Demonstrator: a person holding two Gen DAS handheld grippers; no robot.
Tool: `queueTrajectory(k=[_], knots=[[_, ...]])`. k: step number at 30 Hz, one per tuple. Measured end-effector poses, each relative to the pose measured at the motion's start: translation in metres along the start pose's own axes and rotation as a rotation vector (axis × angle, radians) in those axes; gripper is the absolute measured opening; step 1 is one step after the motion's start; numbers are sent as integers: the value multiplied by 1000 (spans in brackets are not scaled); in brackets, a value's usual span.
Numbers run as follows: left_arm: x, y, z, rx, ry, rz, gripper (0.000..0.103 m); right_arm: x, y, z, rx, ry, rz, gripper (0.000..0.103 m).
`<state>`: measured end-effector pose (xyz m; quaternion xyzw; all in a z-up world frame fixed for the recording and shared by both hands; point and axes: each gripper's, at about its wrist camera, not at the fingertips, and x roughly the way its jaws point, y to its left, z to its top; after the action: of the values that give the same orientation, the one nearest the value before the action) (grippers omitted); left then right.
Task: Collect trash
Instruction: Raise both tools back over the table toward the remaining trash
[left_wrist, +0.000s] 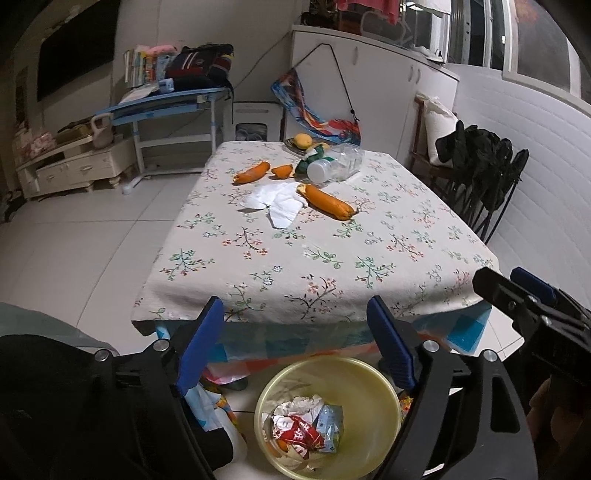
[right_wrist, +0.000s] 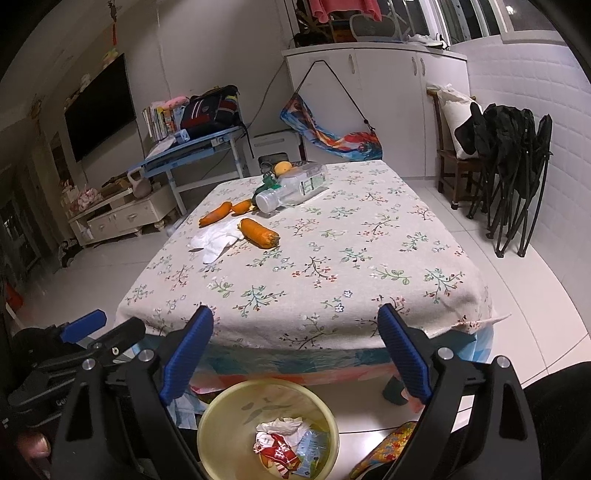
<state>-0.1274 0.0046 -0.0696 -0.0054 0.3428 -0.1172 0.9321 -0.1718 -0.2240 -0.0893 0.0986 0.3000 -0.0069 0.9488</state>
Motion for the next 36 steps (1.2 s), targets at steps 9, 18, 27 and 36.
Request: queueTrajectory(k=[9,18,27,36], knots=[[0,2,3,-15,-14,11,80,1,4,-1,-17,3,3,87],[1,11,18,-55,-27,7,81,8,11,11,-34,11,41,87],[11,38,55,-88,-56,47,81,30,21,30,-95,30,75,87],[33,49,88,-70,-56,57,83,67,25,50,-163,100,112,87]])
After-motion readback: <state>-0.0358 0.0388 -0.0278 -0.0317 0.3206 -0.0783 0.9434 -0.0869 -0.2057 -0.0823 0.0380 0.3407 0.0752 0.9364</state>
